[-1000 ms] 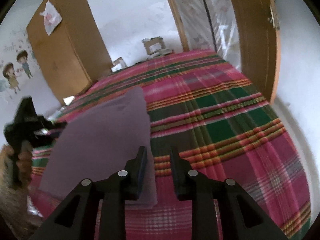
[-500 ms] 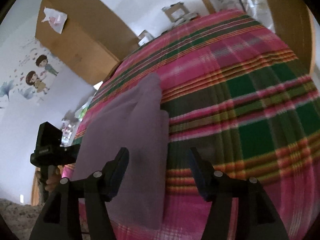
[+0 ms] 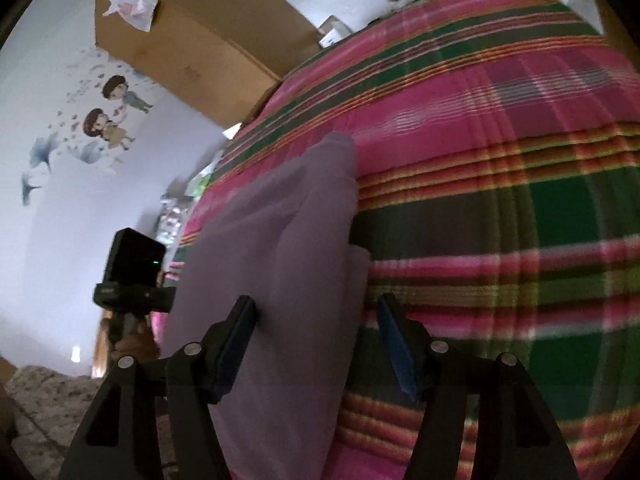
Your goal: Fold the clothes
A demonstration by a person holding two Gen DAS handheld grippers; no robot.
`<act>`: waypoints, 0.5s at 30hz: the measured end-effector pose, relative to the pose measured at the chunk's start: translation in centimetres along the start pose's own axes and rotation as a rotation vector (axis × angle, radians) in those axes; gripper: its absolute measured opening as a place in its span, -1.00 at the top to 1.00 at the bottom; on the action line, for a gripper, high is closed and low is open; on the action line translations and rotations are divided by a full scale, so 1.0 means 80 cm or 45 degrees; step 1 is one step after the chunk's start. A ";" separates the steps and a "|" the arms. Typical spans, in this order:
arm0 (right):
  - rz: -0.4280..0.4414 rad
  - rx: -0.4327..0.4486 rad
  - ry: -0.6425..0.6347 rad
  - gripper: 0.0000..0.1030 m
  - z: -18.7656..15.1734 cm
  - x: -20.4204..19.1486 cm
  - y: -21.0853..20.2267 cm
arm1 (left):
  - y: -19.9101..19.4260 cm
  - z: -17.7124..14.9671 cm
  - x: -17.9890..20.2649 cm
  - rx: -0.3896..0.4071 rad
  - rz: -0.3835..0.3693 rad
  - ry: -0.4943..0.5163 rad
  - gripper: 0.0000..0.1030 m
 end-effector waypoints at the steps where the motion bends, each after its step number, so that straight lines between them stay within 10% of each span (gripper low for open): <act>1: 0.012 -0.013 -0.007 -0.26 0.000 0.000 0.000 | -0.001 0.000 -0.002 -0.005 -0.007 -0.011 0.06; 15: 0.143 -0.108 -0.010 -0.31 0.001 -0.007 0.014 | -0.002 -0.002 -0.015 -0.055 0.015 -0.118 0.06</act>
Point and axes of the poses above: each gripper's, at about its wrist camera, not at the fingertips, and y roughly the way its jaws point, x to its right, z to its top, the point moved 5 cm from there along y, roughly the way its jaws point, and after that the axes turned 12 degrees about x, right-handed, at the moved point
